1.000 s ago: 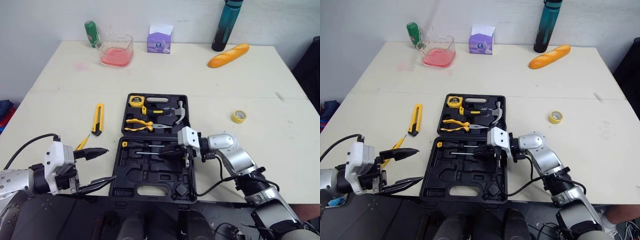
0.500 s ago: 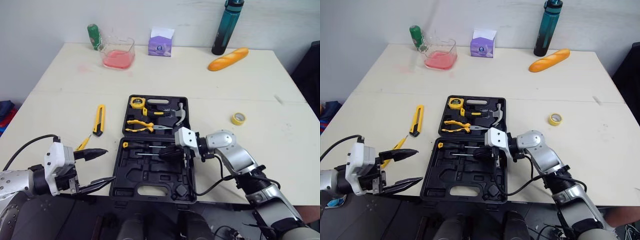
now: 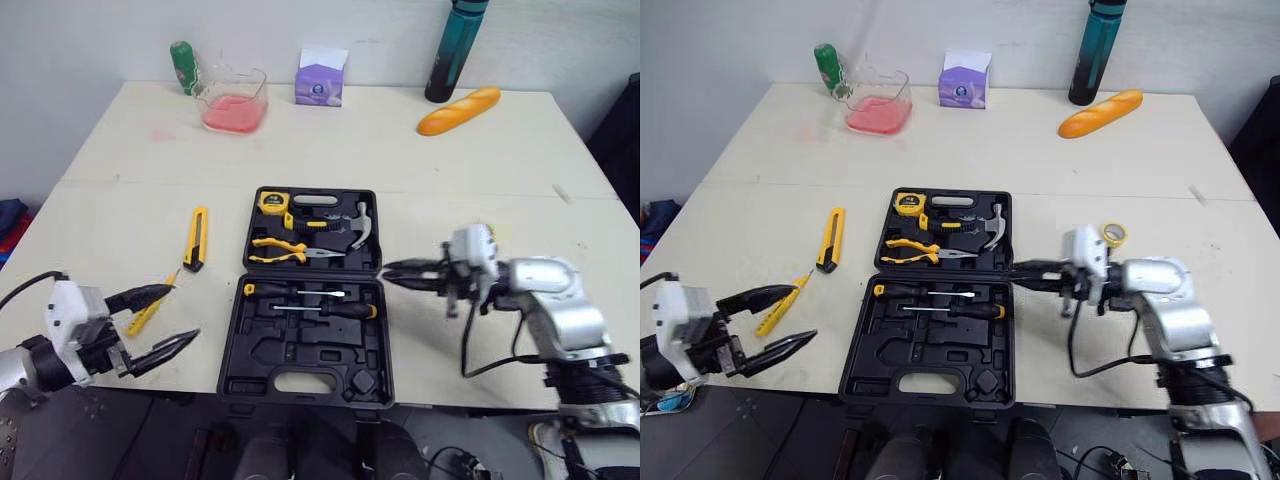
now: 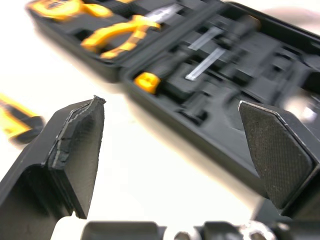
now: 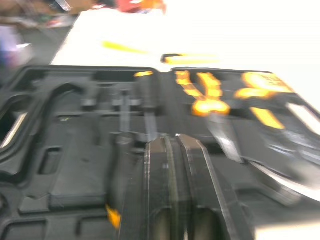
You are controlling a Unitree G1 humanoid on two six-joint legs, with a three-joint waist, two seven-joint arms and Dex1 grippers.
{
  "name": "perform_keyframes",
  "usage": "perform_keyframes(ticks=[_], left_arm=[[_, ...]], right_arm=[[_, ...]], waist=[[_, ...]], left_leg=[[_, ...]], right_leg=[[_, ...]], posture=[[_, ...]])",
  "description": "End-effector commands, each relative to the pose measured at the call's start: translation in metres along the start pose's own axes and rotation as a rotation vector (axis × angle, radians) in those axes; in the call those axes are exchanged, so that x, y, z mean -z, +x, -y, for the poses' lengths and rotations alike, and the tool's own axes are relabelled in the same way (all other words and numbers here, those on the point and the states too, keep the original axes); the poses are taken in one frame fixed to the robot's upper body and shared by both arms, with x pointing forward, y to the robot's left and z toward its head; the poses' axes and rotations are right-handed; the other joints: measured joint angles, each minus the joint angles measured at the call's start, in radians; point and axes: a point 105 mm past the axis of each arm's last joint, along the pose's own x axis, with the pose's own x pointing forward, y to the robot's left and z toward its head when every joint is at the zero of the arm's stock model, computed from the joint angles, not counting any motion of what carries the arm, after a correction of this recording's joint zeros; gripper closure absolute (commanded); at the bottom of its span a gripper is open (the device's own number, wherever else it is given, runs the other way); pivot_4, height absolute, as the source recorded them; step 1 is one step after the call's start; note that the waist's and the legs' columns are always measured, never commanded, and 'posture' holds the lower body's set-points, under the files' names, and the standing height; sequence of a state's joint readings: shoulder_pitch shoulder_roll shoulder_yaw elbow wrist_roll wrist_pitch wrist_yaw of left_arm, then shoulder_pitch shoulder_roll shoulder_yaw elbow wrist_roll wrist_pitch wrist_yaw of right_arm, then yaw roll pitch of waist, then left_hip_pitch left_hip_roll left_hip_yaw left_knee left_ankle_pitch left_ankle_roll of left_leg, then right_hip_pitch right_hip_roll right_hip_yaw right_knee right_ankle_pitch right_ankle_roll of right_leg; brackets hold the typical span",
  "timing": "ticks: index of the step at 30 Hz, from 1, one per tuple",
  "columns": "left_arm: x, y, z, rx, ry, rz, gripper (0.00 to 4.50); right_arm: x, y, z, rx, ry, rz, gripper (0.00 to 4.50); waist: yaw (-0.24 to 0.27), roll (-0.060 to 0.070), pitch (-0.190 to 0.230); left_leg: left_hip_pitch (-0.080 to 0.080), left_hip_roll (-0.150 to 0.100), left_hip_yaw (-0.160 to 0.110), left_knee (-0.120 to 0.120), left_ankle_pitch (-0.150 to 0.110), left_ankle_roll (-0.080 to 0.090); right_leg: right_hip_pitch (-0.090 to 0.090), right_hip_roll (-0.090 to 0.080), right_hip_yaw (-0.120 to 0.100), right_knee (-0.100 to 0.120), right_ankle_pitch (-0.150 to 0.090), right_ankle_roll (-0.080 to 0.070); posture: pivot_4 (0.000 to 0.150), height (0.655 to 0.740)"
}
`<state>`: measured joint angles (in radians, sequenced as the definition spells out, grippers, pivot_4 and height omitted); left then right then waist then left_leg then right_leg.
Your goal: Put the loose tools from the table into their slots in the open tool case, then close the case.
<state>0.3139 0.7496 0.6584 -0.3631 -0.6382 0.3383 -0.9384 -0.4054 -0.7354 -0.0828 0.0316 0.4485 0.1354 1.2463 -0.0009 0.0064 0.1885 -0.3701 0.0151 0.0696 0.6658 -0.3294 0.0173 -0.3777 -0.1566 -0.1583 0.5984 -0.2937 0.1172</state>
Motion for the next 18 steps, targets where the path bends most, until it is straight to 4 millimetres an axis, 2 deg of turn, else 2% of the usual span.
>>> perform_keyframes(ticks=[1, 3, 5, 7, 10, 13, 15, 18], left_arm=[[0.001, -0.029, -0.026, -0.177, 0.034, -0.007, 0.00], [-0.001, -0.043, -0.039, -0.279, 0.034, 0.026, 0.00], [-0.004, -0.068, -0.059, -0.437, -0.008, 0.094, 0.00], [0.001, -0.088, -0.071, -0.541, -0.023, 0.095, 0.00], [0.012, -0.111, -0.085, -0.666, -0.012, 0.055, 0.00], [0.027, -0.154, -0.110, -0.957, -0.075, 0.040, 0.00], [0.036, -0.165, -0.113, -1.024, -0.106, 0.012, 0.00], [0.054, -0.175, -0.108, -1.054, -0.097, -0.077, 0.00]], right_arm=[[-0.003, -0.043, 0.026, 0.188, -0.050, -0.060, 2.01], [0.000, -0.067, 0.038, 0.290, -0.059, -0.105, 1.07], [0.009, -0.109, 0.057, 0.475, -0.087, -0.180, 0.06], [0.015, -0.142, 0.067, 0.610, -0.107, -0.224, 0.06], [0.025, -0.171, 0.072, 0.710, -0.105, -0.277, 0.06], [0.049, -0.220, 0.078, 0.923, -0.097, -0.434, 0.06], [0.054, -0.234, 0.079, 0.988, -0.117, -0.479, 0.06], [0.061, -0.257, 0.081, 1.142, -0.085, -0.477, 0.06]], waist=[[0.000, 0.000, 0.000], [-0.001, 0.000, 0.000], [-0.001, 0.000, 0.000], [-0.001, 0.000, 0.000], [-0.003, 0.000, 0.001], [-0.005, 0.000, 0.001], [-0.008, -0.001, 0.001], [-0.021, 0.000, 0.001]], left_leg=[[0.000, 0.000, 0.000, 0.000, 0.000, 0.000], [0.000, 0.000, 0.001, 0.000, 0.000, 0.000], [0.000, 0.000, 0.001, 0.000, 0.000, 0.000], [0.000, 0.000, 0.001, 0.000, 0.000, 0.000], [0.001, 0.000, 0.002, 0.000, 0.000, 0.000], [0.002, 0.000, 0.003, 0.000, 0.000, 0.000], [0.002, 0.000, 0.003, 0.000, 0.000, 0.001], [0.002, -0.001, 0.005, -0.001, -0.001, 0.001]], right_leg=[[0.000, 0.000, 0.000, 0.000, 0.000, 0.000], [0.000, 0.000, 0.000, -0.001, 0.000, 0.000], [0.000, 0.000, 0.000, -0.001, 0.000, 0.000], [0.000, 0.000, 0.000, 0.000, 0.000, 0.000], [0.000, 0.000, 0.000, 0.000, 0.000, 0.000], [0.000, -0.001, 0.001, -0.002, 0.000, 0.000], [-0.001, -0.002, 0.001, -0.003, 0.000, 0.000], [-0.001, -0.005, 0.000, -0.002, 0.000, 0.000]], posture=[[0.150, 0.7400], [0.150, 0.7400], [0.150, 0.7400], [0.150, 0.7400], [0.150, 0.7400], [0.150, 0.7400], [0.150, 0.7400], [0.150, 0.7400]])
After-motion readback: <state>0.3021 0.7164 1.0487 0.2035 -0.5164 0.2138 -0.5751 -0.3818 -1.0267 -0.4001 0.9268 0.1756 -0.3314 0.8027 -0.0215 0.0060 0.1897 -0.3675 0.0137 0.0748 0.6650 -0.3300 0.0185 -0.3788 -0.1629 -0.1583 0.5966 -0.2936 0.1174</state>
